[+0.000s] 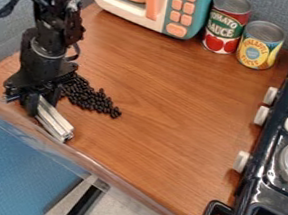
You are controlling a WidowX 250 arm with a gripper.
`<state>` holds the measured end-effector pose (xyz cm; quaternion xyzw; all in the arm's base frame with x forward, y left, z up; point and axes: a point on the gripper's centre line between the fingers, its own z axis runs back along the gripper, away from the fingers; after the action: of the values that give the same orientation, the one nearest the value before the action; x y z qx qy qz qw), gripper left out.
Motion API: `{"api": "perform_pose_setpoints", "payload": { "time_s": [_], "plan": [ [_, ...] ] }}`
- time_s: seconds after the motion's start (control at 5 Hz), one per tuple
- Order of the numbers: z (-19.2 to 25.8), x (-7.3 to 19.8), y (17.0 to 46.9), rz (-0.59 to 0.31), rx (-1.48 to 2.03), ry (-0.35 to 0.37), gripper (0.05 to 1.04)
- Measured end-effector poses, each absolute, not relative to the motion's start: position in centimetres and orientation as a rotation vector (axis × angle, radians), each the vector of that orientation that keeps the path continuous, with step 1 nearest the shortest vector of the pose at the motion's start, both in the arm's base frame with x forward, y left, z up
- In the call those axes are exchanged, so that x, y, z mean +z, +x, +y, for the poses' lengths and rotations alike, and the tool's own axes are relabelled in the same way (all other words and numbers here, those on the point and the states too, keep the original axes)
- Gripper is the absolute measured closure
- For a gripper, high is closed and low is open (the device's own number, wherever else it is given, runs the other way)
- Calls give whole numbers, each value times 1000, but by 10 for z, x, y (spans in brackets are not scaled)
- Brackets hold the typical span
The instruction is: Sweep into pile
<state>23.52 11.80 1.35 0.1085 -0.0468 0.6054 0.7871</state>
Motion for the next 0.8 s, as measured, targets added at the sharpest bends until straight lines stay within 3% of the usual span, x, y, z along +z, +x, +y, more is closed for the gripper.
{"api": "perform_pose_setpoints", "payload": {
  "time_s": [0.8],
  "plan": [
    [120,14,270,-109,1373,166,710]
  ]
}}
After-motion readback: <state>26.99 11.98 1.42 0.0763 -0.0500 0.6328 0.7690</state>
